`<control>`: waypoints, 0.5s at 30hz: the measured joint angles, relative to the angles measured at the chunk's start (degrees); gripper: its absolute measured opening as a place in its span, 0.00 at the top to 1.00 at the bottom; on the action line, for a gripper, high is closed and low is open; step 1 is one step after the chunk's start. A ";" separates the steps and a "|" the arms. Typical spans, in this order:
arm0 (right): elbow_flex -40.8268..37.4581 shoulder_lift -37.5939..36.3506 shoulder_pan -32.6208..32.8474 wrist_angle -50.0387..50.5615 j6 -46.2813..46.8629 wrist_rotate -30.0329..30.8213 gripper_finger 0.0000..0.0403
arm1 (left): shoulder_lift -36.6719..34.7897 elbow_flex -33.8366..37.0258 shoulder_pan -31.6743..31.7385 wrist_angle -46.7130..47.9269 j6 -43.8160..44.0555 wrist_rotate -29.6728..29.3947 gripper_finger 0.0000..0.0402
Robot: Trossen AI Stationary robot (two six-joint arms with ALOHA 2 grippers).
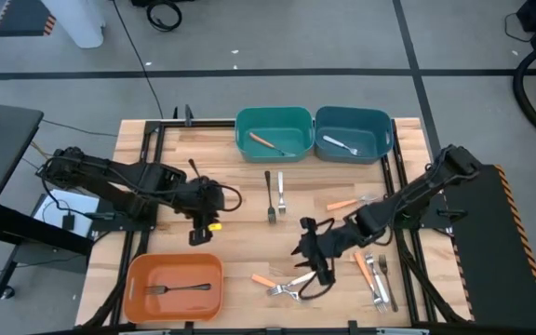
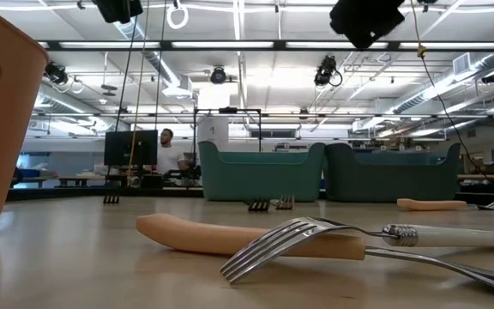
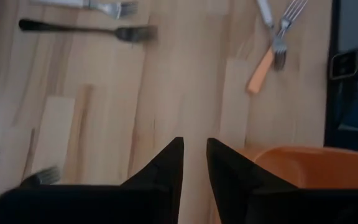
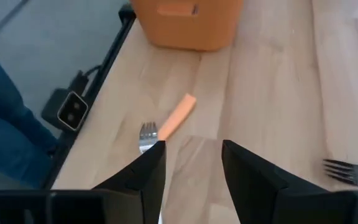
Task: Sort silverware by color (type)
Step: Put the white fork into the blue bin
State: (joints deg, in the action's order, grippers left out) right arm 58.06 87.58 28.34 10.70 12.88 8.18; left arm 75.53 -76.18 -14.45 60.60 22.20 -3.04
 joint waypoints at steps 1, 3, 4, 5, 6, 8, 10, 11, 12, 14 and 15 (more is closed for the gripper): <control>0.00 1.12 0.40 -0.76 -0.01 0.02 0.59 | 0.00 0.00 0.17 -1.00 -0.20 0.01 0.80; 0.00 3.41 1.15 -1.03 0.26 -0.08 0.59 | 0.04 0.00 0.19 -2.56 -0.37 0.01 0.80; 0.00 4.62 1.59 -1.35 0.35 -0.08 0.59 | 0.04 0.00 0.21 -3.32 -0.37 0.01 0.80; 0.00 5.60 1.86 -1.49 0.38 -0.08 0.59 | 0.04 0.00 0.21 -4.07 -0.39 0.00 0.80; 0.00 6.37 2.19 -1.51 0.40 -0.06 0.59 | 0.04 0.00 0.21 -4.26 -0.39 0.01 0.80; 0.00 7.80 2.59 -2.11 0.42 0.12 0.59 | 0.04 0.00 0.19 -4.54 -0.36 0.01 0.80; 0.00 9.33 2.89 -2.23 0.55 -0.33 0.59 | 0.07 0.00 0.19 -4.48 -0.36 0.01 0.80; 0.00 10.30 3.04 -2.05 0.51 -0.75 0.59 | 0.05 0.00 0.19 -4.55 -0.35 0.01 0.80; 0.00 11.29 3.21 -2.06 0.49 -0.98 0.59 | 0.07 0.00 0.19 -4.58 -0.35 0.01 0.80; 0.00 13.21 3.66 -2.07 0.49 -1.22 0.59 | 0.07 0.02 0.21 -4.83 -0.35 0.01 0.80; 0.00 14.24 3.81 -2.17 0.49 -1.26 0.59 | 0.07 0.02 0.19 -5.35 -0.35 0.01 0.80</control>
State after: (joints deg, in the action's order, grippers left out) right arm 58.06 101.82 32.15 8.53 13.37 6.92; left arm 75.59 -76.16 -14.26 55.24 21.85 -3.03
